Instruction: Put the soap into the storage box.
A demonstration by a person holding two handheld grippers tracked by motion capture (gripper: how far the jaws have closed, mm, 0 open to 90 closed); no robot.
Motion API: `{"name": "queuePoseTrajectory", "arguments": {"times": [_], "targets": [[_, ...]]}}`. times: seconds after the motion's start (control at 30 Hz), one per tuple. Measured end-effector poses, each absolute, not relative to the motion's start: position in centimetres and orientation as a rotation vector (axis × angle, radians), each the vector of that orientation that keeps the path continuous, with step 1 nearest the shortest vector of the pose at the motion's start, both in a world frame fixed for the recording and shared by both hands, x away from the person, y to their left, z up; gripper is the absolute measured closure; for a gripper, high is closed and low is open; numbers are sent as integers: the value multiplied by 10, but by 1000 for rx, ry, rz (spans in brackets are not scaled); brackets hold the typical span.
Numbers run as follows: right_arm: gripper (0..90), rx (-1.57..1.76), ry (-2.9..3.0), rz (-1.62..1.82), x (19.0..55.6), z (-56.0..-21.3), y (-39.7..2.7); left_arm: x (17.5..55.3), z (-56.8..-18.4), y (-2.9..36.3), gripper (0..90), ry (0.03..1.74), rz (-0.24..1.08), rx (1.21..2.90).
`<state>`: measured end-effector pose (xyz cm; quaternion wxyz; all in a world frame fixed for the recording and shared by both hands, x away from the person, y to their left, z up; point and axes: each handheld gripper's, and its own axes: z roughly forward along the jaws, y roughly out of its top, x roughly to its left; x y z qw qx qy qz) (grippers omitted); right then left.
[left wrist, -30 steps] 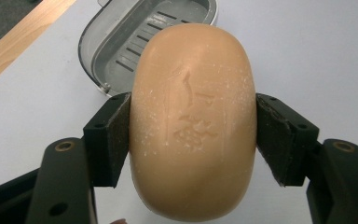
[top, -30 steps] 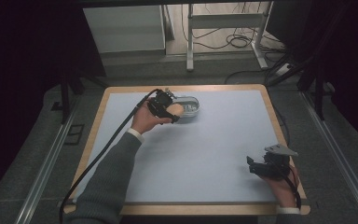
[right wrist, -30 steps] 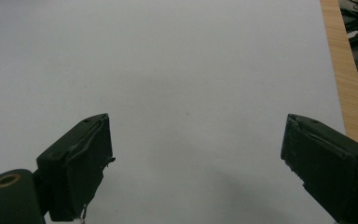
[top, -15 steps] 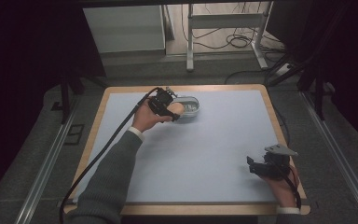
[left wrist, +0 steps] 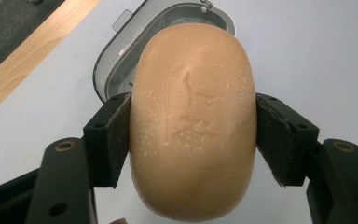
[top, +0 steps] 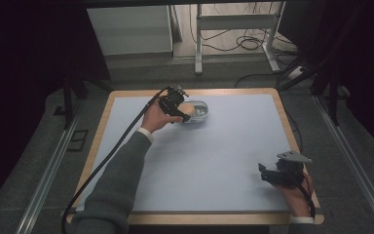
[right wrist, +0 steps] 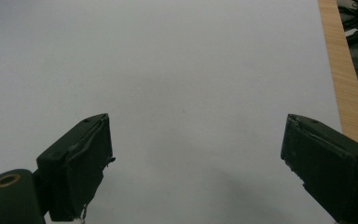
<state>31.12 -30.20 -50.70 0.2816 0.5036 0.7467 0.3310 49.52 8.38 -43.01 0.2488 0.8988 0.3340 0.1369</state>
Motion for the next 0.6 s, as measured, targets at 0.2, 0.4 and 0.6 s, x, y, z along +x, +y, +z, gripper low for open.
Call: {"name": "queuePoseTrajectory", "arguments": {"times": [0.2, 0.4, 0.6], "targets": [[88, 1353, 2001, 881, 311, -508, -303, 504, -434, 79, 326, 914, 360, 2446], [88, 1353, 2002, 879, 311, -507, -303, 513, -437, 77, 326, 921, 358, 2443], [88, 1349, 2004, 870, 312, -508, -304, 521, -441, 70, 326, 913, 348, 2450]]}}
